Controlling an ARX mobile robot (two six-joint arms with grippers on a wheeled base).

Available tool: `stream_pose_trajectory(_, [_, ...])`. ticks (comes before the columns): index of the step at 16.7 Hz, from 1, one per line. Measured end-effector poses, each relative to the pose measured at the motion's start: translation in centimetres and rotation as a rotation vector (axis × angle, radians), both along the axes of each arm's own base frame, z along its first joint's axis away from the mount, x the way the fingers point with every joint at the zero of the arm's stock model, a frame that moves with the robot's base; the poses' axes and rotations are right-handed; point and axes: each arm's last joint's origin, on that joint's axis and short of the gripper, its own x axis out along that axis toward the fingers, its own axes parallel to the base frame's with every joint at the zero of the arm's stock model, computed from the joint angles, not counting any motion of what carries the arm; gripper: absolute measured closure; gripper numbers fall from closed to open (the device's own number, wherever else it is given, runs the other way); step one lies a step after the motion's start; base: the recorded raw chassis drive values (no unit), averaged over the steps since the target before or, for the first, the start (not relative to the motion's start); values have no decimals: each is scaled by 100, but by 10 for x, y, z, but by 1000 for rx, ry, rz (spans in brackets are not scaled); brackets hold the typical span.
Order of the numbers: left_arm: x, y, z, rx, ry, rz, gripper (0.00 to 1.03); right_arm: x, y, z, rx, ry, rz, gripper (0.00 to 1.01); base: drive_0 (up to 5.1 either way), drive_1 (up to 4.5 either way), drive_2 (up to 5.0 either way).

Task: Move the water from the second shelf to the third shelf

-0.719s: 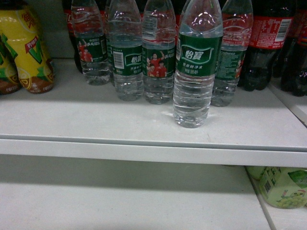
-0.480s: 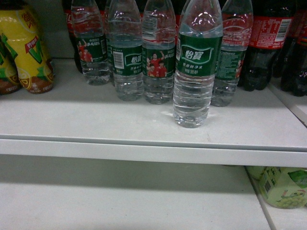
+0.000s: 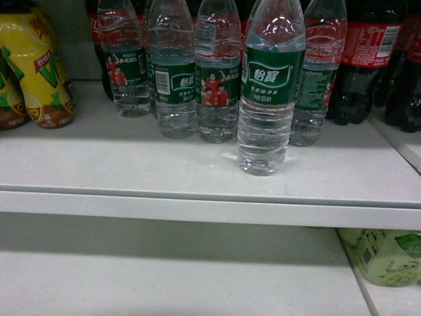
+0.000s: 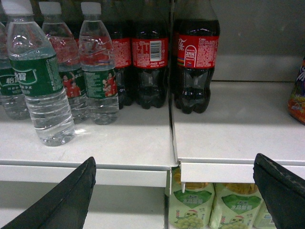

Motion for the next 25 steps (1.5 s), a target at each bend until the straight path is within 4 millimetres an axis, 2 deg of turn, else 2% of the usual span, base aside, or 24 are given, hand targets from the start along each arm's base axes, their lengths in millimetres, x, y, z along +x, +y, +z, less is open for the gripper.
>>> stream_pose_trajectory(9, [0, 0, 0, 0, 0, 0, 5, 0, 0, 0, 0, 0, 0, 3, 0, 0, 0])
stream_pose_trajectory(10, [0, 0, 0, 0, 0, 0, 5, 0, 0, -2, 46, 110, 33, 3, 0, 0, 0])
stream_pose_trajectory(11, [0, 0, 0, 0, 0, 0, 5, 6, 2, 0, 119, 201, 55, 3, 0, 0, 0])
stream_pose_trajectory(13, [0, 0, 0, 0, 0, 0, 5, 24, 8, 32, 147, 111, 100, 3, 0, 0, 0])
stream_pose_trajectory(15, [0, 0, 0, 0, 0, 0, 5, 53, 17, 57, 133, 57, 142, 3, 0, 0, 0])
stream_pose_trajectory(17, [0, 0, 0, 0, 0, 0, 5, 87, 27, 74, 129, 30, 161, 3, 0, 0, 0])
stream_pose_trajectory(18, [0, 0, 0, 0, 0, 0, 5, 95, 33, 76, 124, 24, 175, 3, 0, 0, 0])
stream_pose_trajectory(20, [0, 0, 0, 0, 0, 0, 5, 112, 49, 66, 91, 51, 211, 3, 0, 0, 0])
stream_pose_trajectory(22, [0, 0, 0, 0, 0, 0, 5, 126, 67, 46, 42, 88, 242, 3, 0, 0, 0])
stream_pose_trajectory(25, [0, 0, 0, 0, 0, 0, 5, 140, 78, 22, 20, 153, 270, 3, 0, 0, 0])
